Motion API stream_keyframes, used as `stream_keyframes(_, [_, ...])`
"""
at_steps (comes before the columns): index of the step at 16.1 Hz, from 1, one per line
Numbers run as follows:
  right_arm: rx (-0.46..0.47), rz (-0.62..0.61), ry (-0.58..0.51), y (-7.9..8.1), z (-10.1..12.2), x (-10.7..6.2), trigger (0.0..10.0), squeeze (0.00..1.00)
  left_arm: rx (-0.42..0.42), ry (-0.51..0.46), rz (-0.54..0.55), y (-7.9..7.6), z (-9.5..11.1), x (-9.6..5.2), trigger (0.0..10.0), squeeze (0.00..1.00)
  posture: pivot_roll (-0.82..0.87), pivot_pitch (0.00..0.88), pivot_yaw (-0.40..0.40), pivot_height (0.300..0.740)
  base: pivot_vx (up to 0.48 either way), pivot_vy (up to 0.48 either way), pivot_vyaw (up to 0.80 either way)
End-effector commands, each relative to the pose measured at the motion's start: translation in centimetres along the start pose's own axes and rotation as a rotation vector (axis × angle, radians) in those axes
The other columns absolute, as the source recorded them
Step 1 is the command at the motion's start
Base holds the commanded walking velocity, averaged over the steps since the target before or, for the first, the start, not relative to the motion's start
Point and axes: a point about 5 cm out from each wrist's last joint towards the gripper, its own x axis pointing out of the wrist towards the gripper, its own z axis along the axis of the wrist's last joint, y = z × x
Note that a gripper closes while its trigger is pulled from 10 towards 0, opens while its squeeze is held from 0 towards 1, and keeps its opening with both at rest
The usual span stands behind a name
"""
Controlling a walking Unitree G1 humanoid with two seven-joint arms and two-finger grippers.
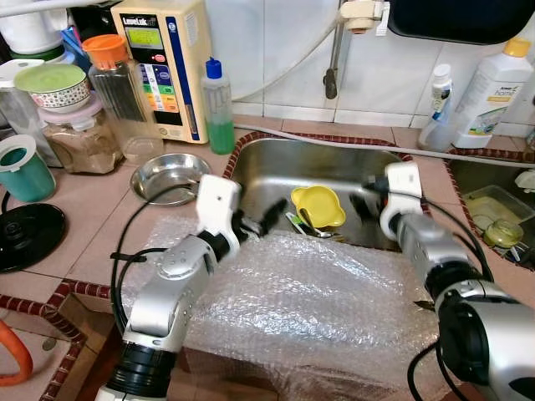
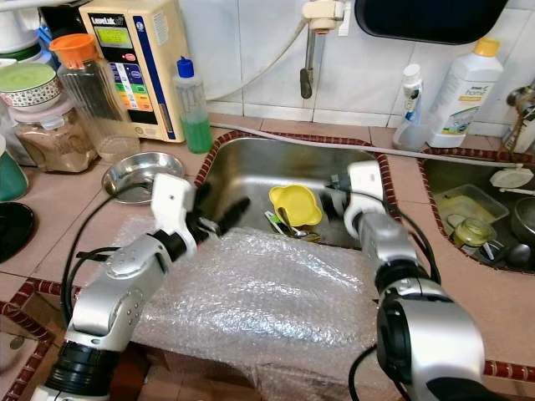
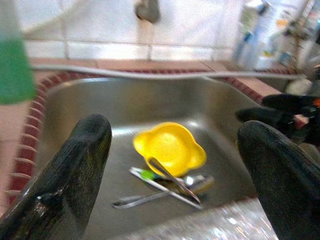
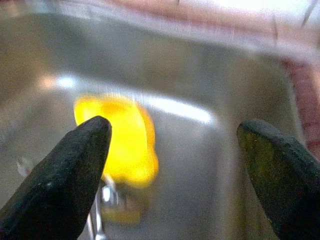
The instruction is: Kitchen organization
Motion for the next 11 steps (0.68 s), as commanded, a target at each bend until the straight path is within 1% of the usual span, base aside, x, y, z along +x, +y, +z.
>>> stream_keyframes(1, [-0.001,0.041,-0.12,0.9,2.3,0.4,10.0,1.0,0.024,-0.039,0.1,1.5,0.9,0.1,10.0,0.0,0.12,0.0,0.034,0.74,0.0,0.0,0.0])
stream_keyframes(2, [0.021,0.067,-0.169,1.7,2.7,0.4,10.0,1.0,0.032,-0.05,0.162,2.5,1.0,0.1,10.0,0.0,0.12,0.0,0.033,0.74,0.0,0.0,0.0])
stream_keyframes(3, [0.007,0.108,-0.2,2.5,2.9,0.3,10.0,1.0,0.022,-0.059,0.201,3.2,1.1,0.1,10.0,0.0,0.12,0.0,0.035,0.74,0.0,0.0,0.0])
stream_keyframes(4, [-0.014,0.181,-0.249,4.1,2.9,0.1,10.0,0.97,0.0,-0.068,0.273,4.5,1.4,0.0,10.0,0.0,0.11,0.0,0.037,0.74,0.0,0.0,0.0])
stream_keyframes(5, [-0.024,0.236,-0.273,5.1,2.7,-0.1,10.0,0.85,-0.018,-0.073,0.317,5.2,1.5,0.0,10.0,0.0,0.11,0.0,0.037,0.74,0.0,0.0,0.0])
stream_keyframes(6, [-0.046,0.282,-0.3,6.1,2.6,-0.5,10.0,0.42,-0.028,-0.071,0.375,5.9,1.5,0.0,10.0,0.0,0.1,0.0,0.039,0.74,0.0,0.0,0.0])
stream_keyframes(7, [-0.063,0.346,-0.33,7.4,2.4,-1.1,10.0,0.02,-0.05,-0.061,0.45,6.9,1.4,0.0,10.0,0.0,0.1,0.0,0.04,0.74,0.0,0.0,0.0])
stream_keyframes(8, [-0.077,0.397,-0.358,8.6,2.3,-2.0,10.0,0.0,-0.077,-0.06,0.51,7.7,1.3,0.0,10.0,0.0,0.09,0.0,0.04,0.74,0.0,0.0,0.0])
stream_keyframes(10, [-0.111,0.475,-0.389,10.6,1.6,-3.8,10.0,0.0,-0.184,-0.062,0.601,9.0,0.9,0.2,10.0,0.0,0.08,0.0,0.042,0.74,0.0,0.0,0.0])
stream_keyframes(11, [-0.114,0.485,-0.391,10.8,1.5,-4.1,10.0,0.0,-0.198,-0.064,0.618,9.2,0.9,0.3,10.0,0.0,0.08,0.0,0.042,0.74,0.0,0.0,0.0])
